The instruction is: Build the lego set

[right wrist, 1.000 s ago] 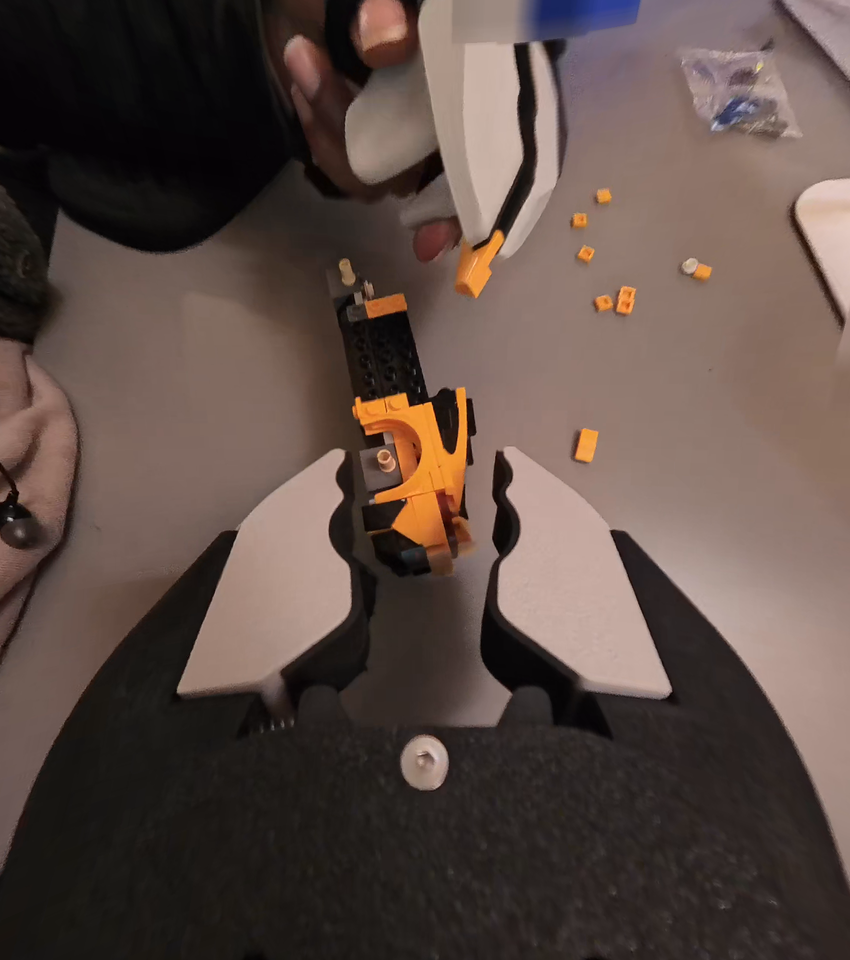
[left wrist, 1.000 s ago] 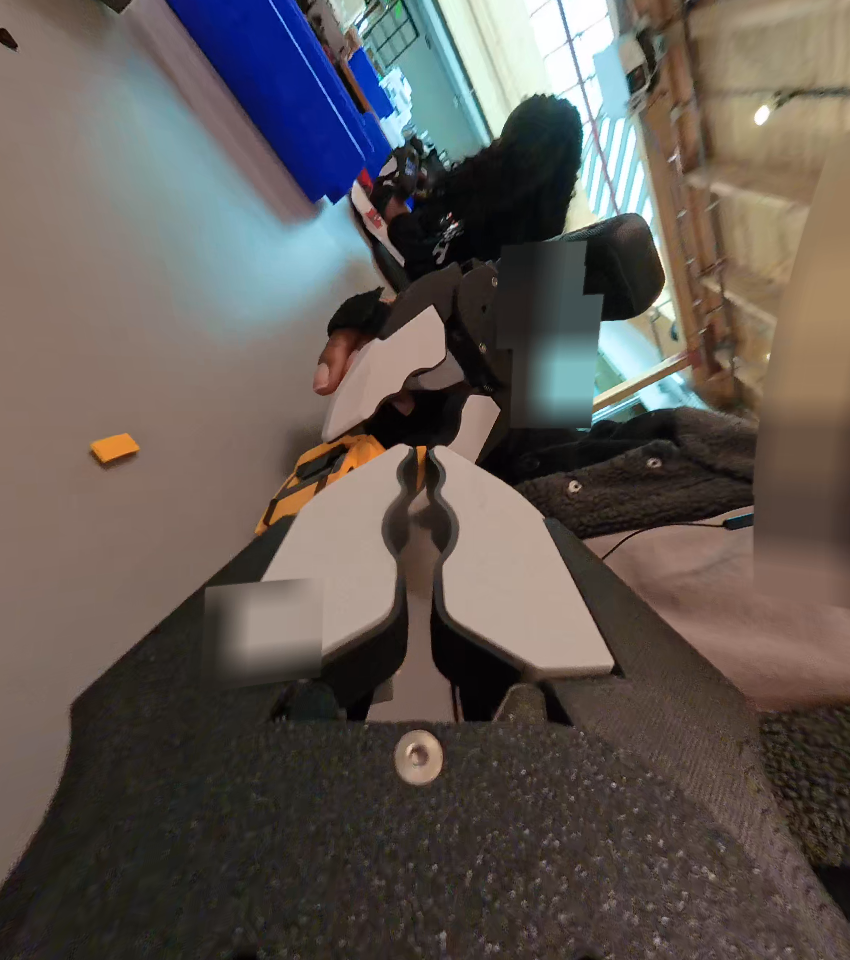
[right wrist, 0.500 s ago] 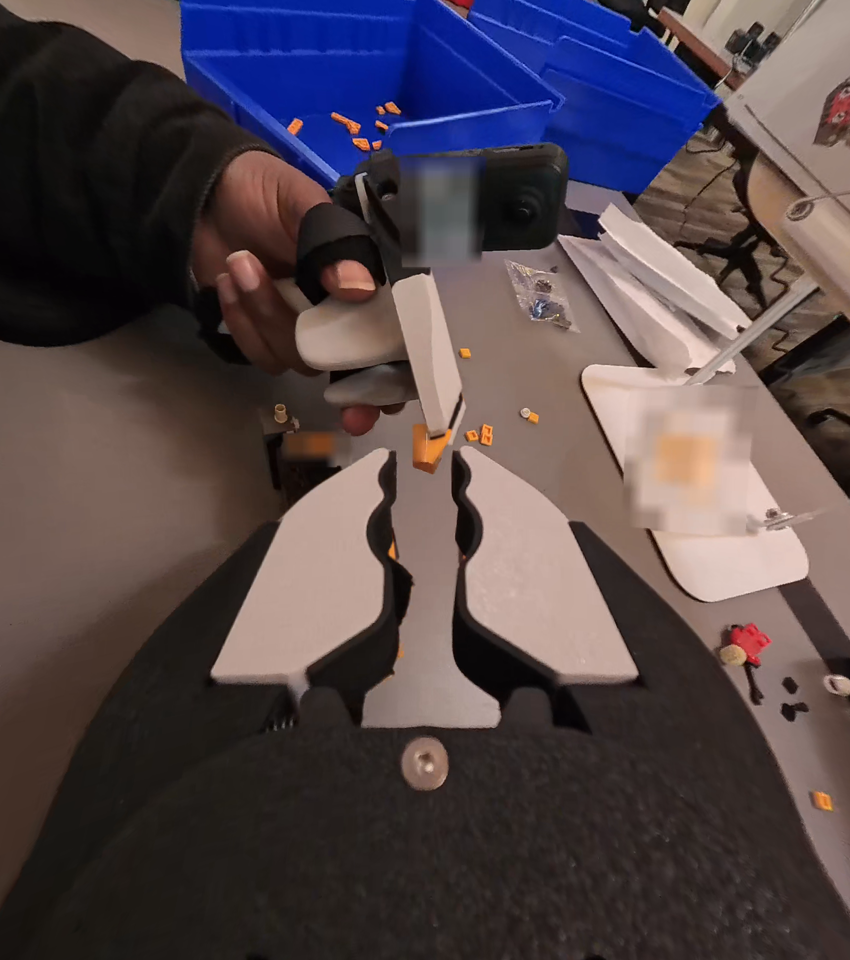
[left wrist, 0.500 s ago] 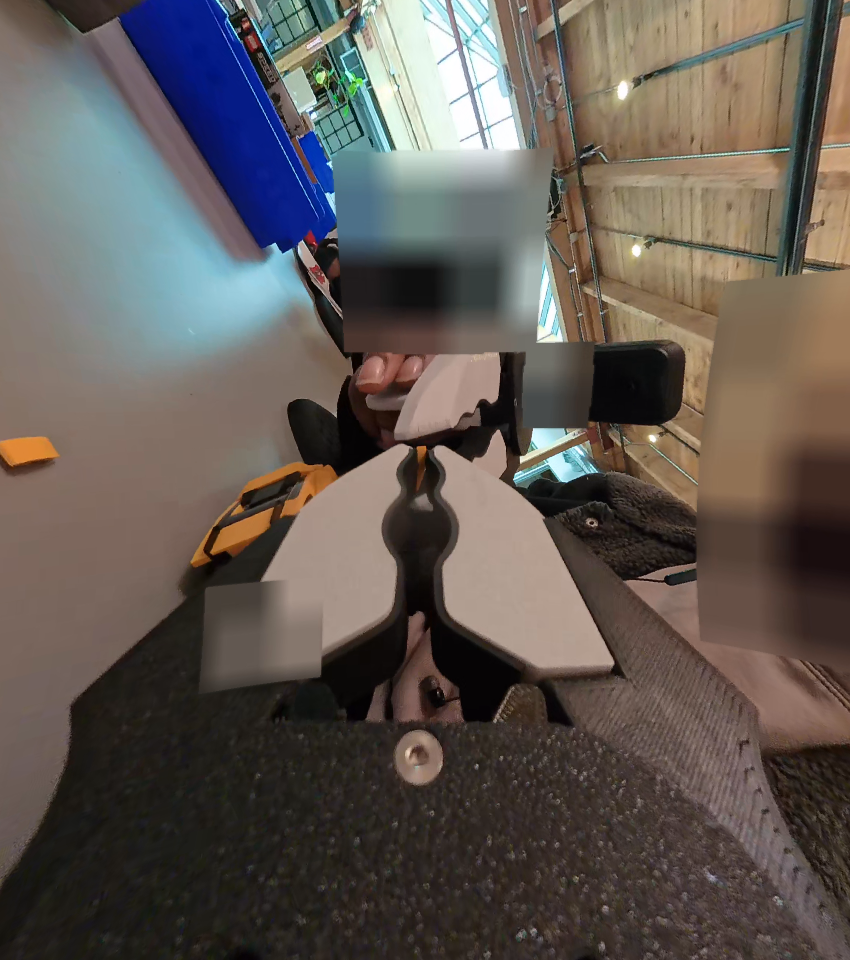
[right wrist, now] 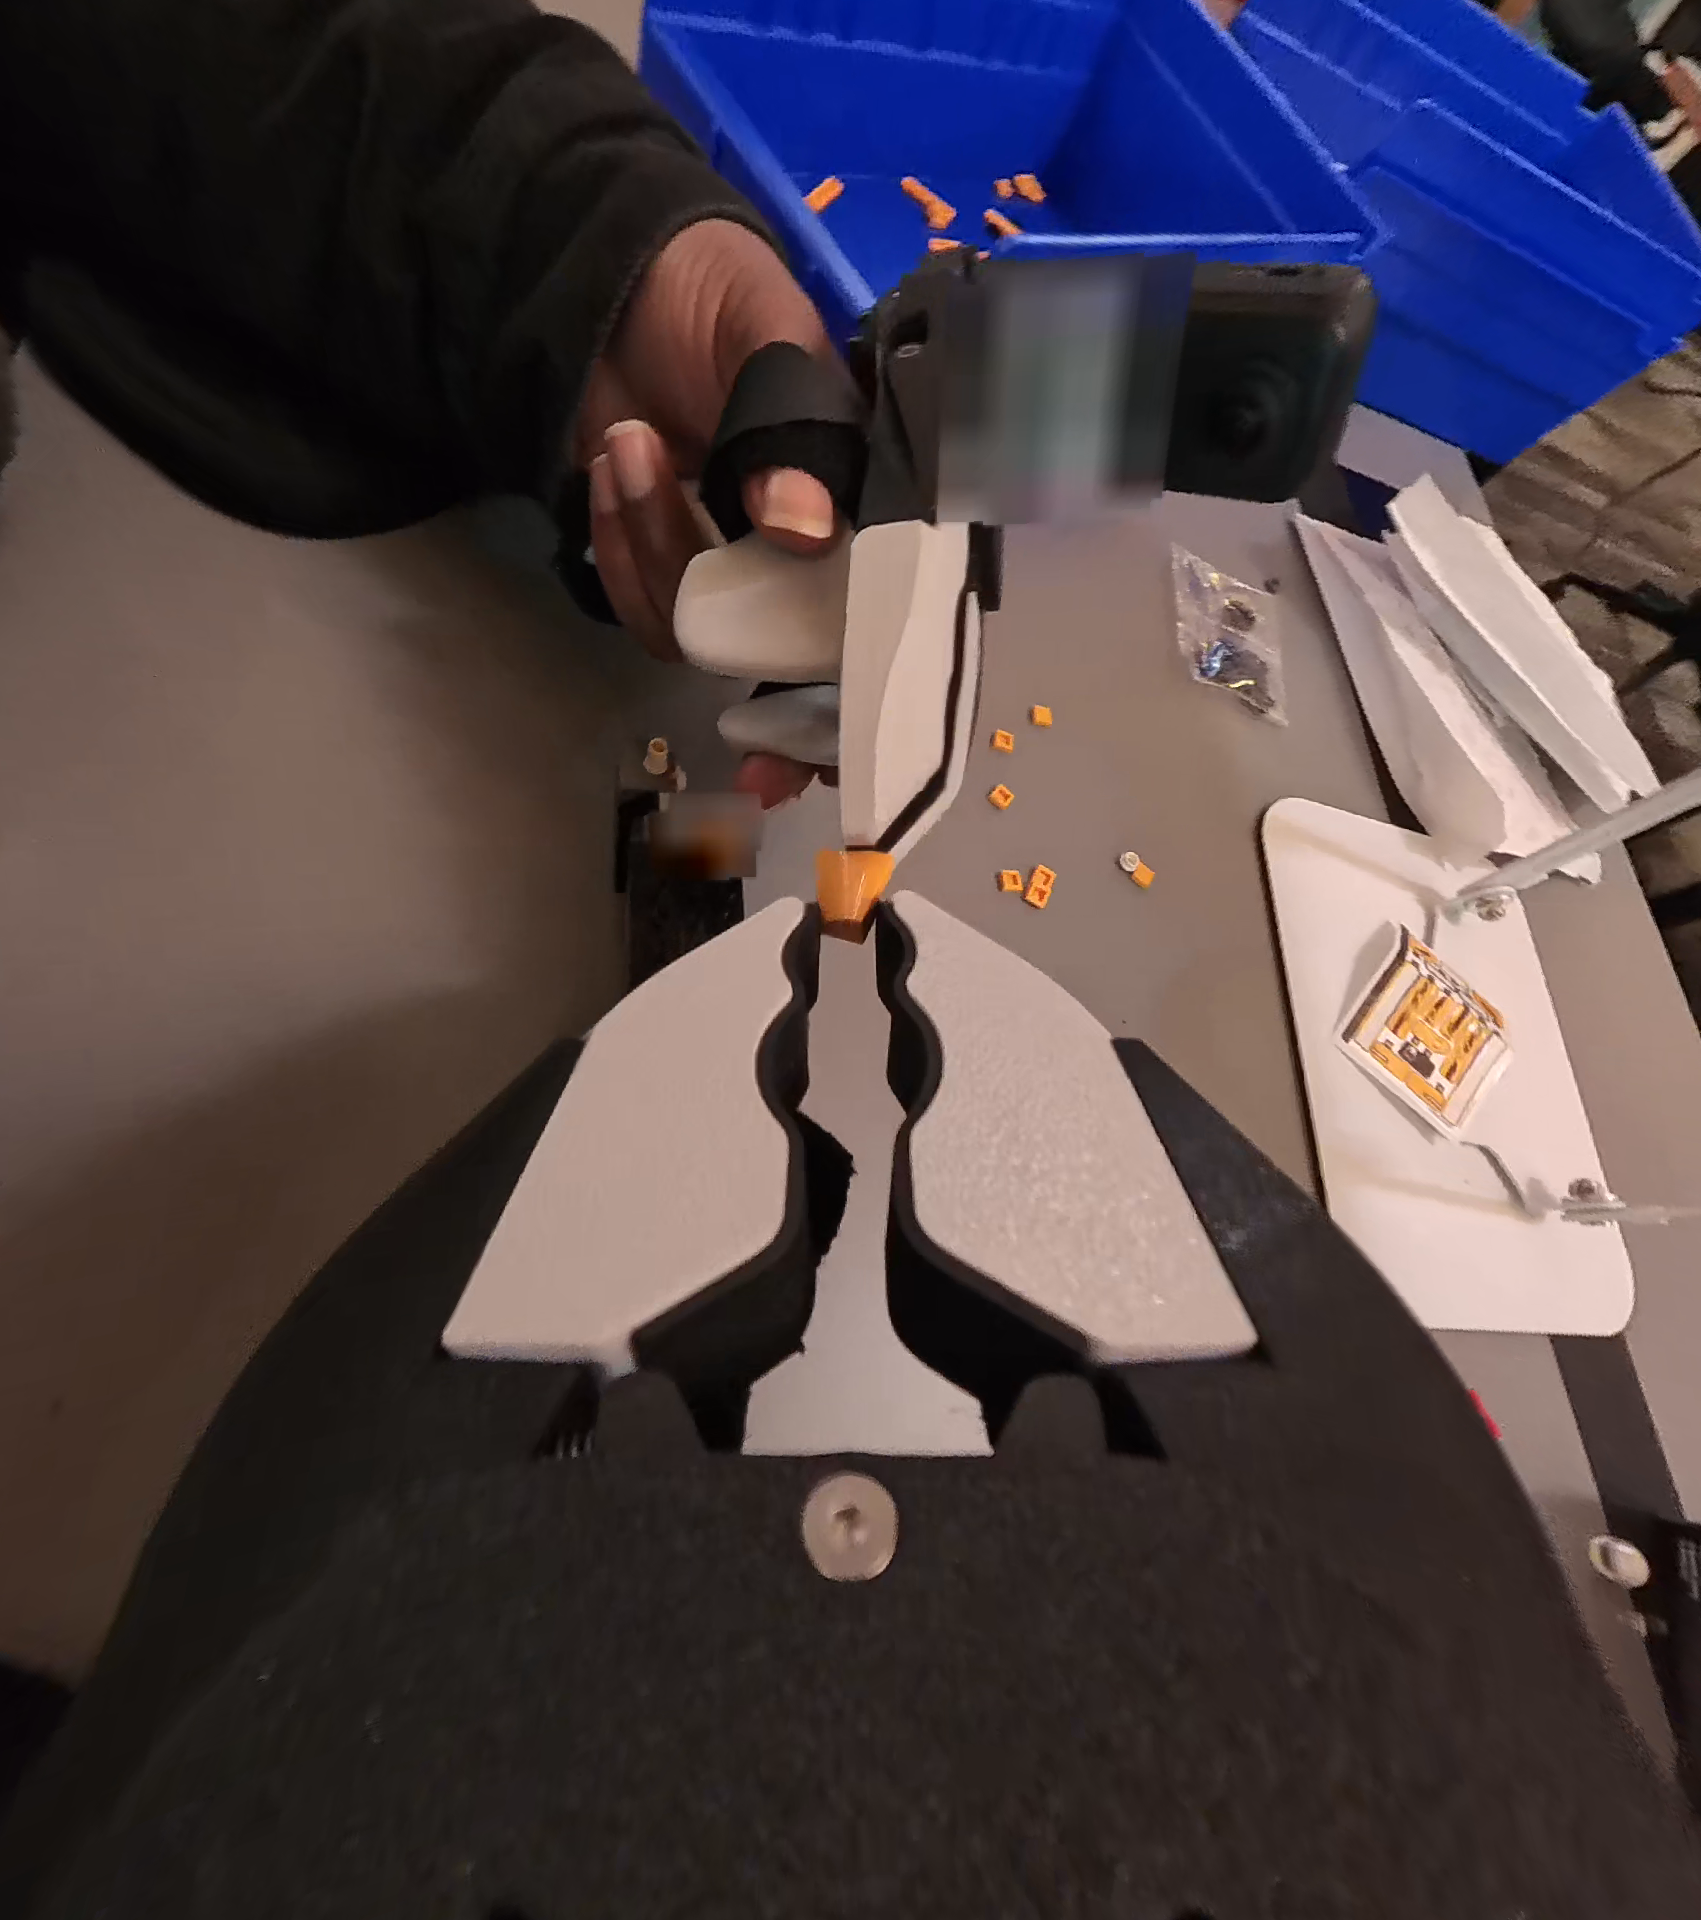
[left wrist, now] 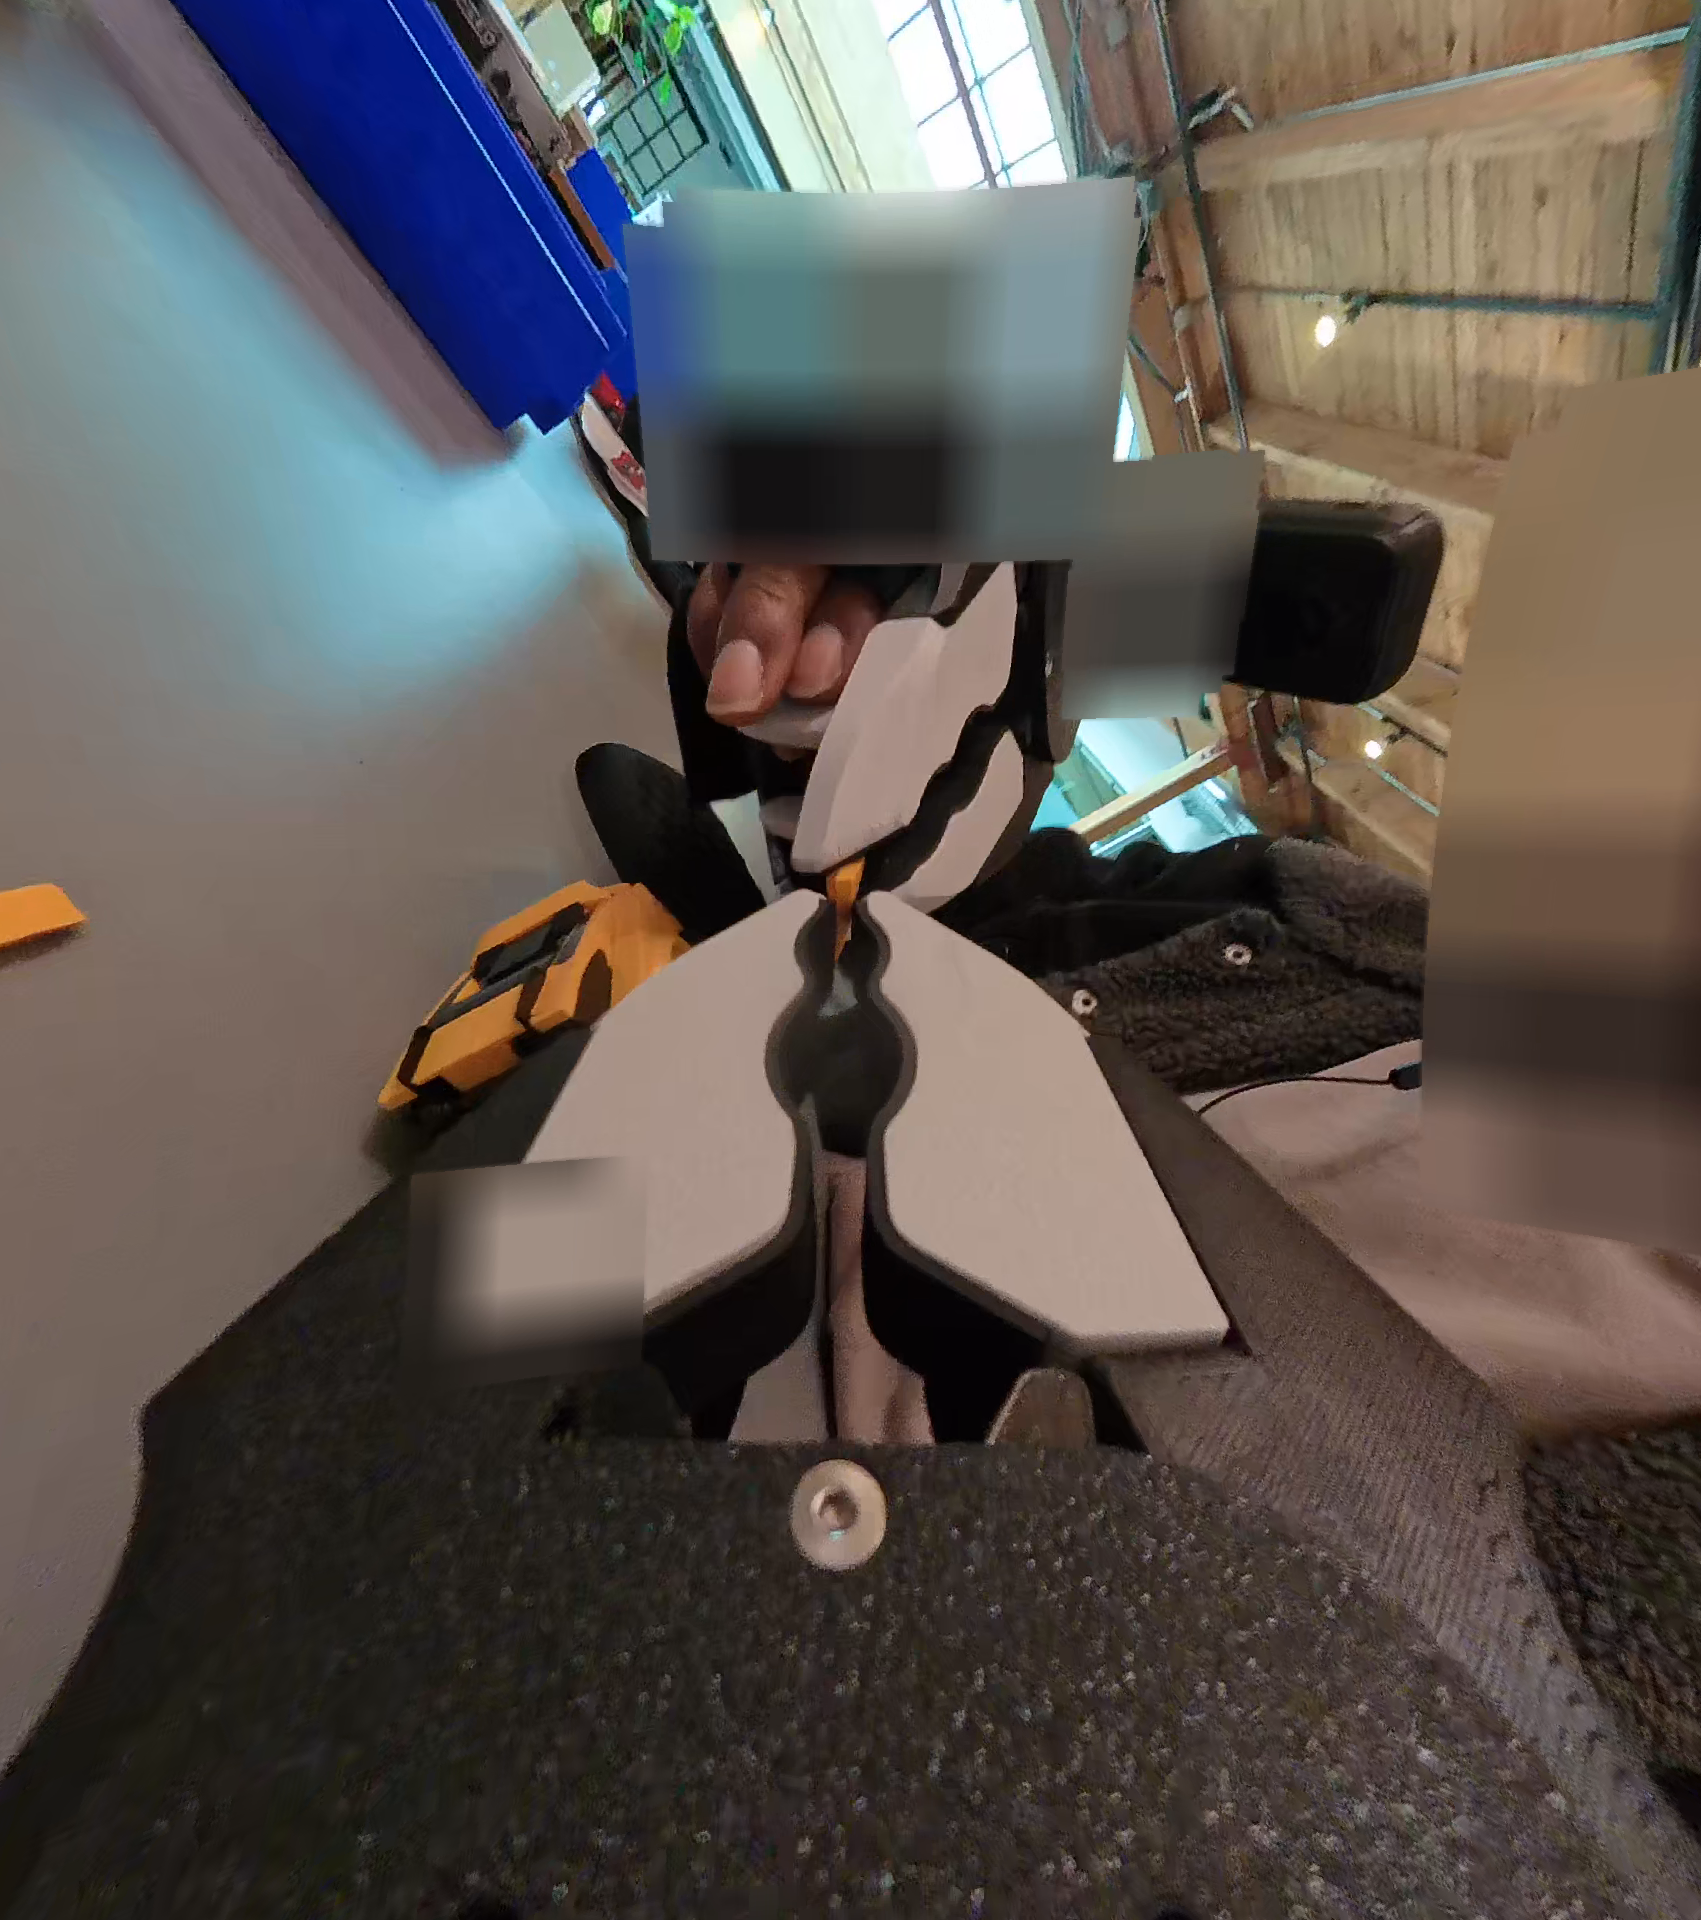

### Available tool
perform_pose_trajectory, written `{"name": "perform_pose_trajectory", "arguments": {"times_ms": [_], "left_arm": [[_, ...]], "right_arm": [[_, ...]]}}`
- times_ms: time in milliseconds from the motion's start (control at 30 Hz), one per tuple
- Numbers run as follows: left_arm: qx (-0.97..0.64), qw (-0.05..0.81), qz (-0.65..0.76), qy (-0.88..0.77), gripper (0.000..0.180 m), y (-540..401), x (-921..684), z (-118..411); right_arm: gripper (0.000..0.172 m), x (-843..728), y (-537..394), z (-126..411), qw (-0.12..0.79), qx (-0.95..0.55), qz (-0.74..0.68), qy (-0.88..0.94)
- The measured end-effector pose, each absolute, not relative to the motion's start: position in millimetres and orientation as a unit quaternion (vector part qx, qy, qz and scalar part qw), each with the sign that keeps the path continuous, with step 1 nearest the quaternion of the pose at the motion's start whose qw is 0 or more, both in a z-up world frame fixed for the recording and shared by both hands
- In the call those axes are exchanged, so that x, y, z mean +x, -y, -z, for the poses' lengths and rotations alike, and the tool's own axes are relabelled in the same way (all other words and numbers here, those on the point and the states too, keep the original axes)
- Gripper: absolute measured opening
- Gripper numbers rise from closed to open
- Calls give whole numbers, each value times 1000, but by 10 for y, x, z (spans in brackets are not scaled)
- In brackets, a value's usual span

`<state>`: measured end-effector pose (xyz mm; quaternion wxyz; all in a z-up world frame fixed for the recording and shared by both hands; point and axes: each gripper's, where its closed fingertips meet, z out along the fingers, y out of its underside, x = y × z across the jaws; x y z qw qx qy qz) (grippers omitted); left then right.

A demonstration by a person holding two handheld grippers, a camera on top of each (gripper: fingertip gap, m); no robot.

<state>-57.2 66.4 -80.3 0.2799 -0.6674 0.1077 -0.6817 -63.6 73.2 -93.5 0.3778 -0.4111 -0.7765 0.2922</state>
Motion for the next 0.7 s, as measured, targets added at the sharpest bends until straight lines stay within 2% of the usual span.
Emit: {"name": "perform_pose_trajectory", "arguments": {"times_ms": [267, 633, 700], "left_arm": [[-676, 275, 670, -134, 0, -604, -509, 844], [-677, 281, 665, -143, 6, -594, -503, 839], [-678, 285, 662, -145, 2, -597, -513, 832]], "right_arm": [[10, -590, -718, 917, 334, -391, -299, 804], [10, -590, -681, 949, 315, -388, -308, 810], [10, -595, -700, 942, 317, -393, -308, 806]]}}
